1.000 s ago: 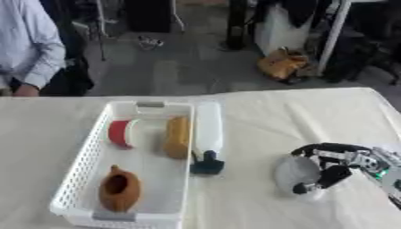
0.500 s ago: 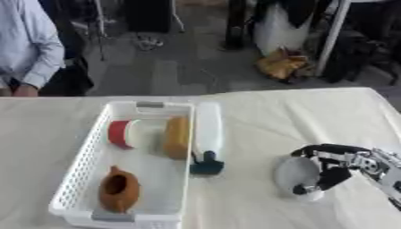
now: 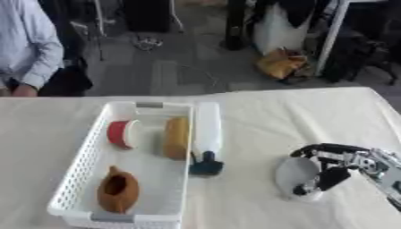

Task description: Pick up objects on the table and place them in the box.

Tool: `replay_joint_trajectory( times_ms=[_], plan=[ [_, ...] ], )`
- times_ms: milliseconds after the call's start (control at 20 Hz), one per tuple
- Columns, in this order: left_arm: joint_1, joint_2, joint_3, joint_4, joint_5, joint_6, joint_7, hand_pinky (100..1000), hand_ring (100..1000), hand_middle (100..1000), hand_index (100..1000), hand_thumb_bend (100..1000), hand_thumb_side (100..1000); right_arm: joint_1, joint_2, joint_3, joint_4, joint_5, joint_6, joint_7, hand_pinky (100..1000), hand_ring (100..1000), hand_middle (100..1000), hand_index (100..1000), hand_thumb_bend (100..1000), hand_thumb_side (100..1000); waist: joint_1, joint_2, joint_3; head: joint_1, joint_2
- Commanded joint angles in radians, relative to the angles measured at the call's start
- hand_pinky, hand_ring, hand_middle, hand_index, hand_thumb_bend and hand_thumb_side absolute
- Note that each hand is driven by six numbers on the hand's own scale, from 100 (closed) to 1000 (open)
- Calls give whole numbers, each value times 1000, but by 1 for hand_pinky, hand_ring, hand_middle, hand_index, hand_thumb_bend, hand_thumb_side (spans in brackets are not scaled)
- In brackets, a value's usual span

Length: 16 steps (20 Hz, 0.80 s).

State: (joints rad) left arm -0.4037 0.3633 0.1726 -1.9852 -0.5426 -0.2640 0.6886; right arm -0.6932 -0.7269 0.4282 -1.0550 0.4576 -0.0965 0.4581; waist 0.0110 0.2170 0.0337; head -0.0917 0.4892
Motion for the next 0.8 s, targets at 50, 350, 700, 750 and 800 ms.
replay_joint_trajectory(
  times_ms=[50,350,700,750,800],
  plan=[
    [-10,10,9,-15,5,4,1,1000,969,861,890,100,1000,-3,-34,3,-4,-8,8,3,543,899,938,962,660,507,1,-11,0,-2,-4],
    [-10,10,9,-15,5,5,3,1000,968,860,889,100,1000,-4,-35,5,-4,-17,11,4,509,889,930,939,631,495,0,-11,1,-3,-3],
    [-9,9,9,-15,6,5,4,1000,967,860,889,100,1000,-5,-34,5,-1,-23,12,-2,487,864,912,918,585,488,-2,-10,1,-4,-6],
    [-9,9,9,-15,6,4,5,1000,967,860,889,100,1000,-5,-35,5,-1,-23,12,-3,481,856,906,910,579,486,-2,-10,1,-4,-7],
    [-9,9,9,-15,6,4,4,1000,967,860,889,100,1000,-5,-35,5,0,-23,12,-4,481,856,906,910,579,486,-2,-10,1,-4,-6]
  ],
)
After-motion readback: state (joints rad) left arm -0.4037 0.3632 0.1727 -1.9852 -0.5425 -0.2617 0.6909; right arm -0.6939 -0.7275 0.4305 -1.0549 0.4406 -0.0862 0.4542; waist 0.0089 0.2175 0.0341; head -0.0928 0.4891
